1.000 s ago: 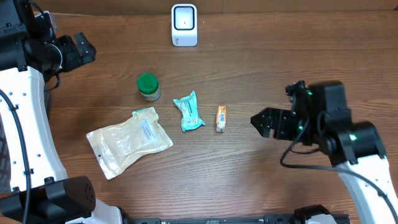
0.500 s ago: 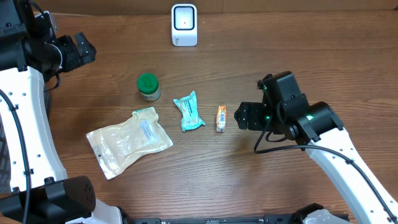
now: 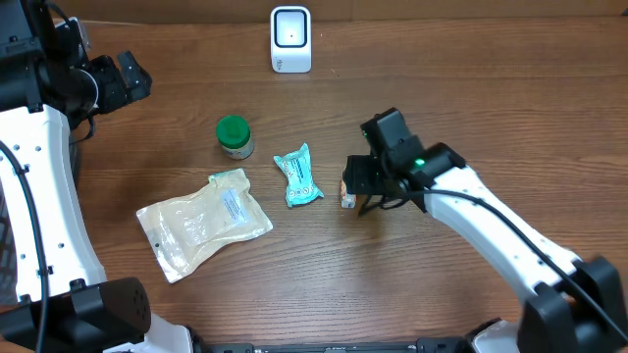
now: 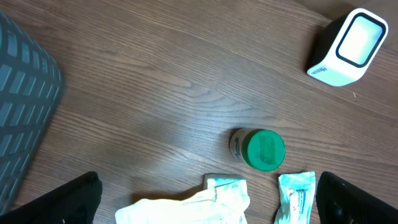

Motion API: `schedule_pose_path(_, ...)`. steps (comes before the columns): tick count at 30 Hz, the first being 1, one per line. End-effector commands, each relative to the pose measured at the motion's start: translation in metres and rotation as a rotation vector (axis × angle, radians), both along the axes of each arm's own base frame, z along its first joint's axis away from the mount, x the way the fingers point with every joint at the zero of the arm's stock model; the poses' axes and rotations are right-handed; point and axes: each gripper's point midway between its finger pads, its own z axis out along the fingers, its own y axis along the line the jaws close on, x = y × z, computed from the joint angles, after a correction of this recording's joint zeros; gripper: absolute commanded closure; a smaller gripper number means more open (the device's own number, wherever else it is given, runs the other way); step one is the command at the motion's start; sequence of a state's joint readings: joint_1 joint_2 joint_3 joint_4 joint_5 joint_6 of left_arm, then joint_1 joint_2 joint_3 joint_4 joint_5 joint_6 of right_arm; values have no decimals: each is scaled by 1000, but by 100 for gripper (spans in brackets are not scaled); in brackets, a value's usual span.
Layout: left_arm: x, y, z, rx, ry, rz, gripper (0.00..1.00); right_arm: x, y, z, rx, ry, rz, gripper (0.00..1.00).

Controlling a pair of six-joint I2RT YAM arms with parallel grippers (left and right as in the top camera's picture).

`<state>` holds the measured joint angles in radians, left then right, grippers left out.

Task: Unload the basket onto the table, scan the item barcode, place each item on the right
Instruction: 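Lower the right gripper and grasp the orange snack bar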

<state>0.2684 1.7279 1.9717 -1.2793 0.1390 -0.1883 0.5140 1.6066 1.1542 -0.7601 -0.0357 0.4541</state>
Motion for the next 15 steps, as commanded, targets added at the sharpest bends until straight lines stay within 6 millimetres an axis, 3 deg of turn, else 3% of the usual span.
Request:
schedule_pose_path(1, 1, -2, 3, -14, -10, 9, 0, 14, 4, -4, -4, -12, -43, 38)
schedule_pose_path(6, 1, -2, 3, -14, -10, 9, 0, 17, 7, -35, -26, 45, -49, 39)
schedule_pose_path(12, 1, -2, 3, -14, -10, 9, 0, 14, 12, -41, -6, 74, -36, 41)
schedule_pose_path(15, 1, -2, 3, -14, -10, 9, 0, 12, 16, -41, 18, 86, -25, 47)
